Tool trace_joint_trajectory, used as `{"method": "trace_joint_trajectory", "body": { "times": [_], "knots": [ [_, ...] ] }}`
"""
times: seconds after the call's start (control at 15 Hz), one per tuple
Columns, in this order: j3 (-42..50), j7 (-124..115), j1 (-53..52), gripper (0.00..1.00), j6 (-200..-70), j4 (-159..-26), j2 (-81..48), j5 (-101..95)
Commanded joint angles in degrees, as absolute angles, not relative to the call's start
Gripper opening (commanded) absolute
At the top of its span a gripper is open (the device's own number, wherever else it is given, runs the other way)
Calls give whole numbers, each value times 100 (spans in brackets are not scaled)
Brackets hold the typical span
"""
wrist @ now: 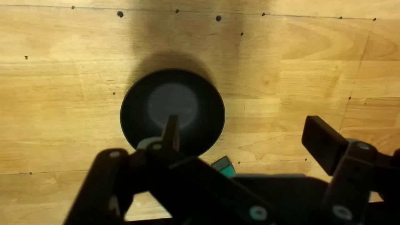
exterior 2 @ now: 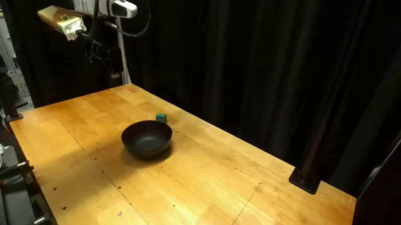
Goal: Put the square inside the black bowl.
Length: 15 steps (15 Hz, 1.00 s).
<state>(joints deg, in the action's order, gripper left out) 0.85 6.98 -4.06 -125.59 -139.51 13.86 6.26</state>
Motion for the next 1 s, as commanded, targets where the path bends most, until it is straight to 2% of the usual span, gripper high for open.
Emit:
{"method": "trace_joint_trajectory", "body": {
  "times": [0.0,0.2,0.53,0.93],
  "knots": [
    [39,705,-359,100,-12550,-13919,1387,638],
    [-48,365,-325,100,-12648,-13664,1152,496],
    [-443,-1102,-338,100,-13666,-12717,-331,-428],
    [-308,-1834,-705,100,-14383,-11408,-2293,-687]
  ]
}}
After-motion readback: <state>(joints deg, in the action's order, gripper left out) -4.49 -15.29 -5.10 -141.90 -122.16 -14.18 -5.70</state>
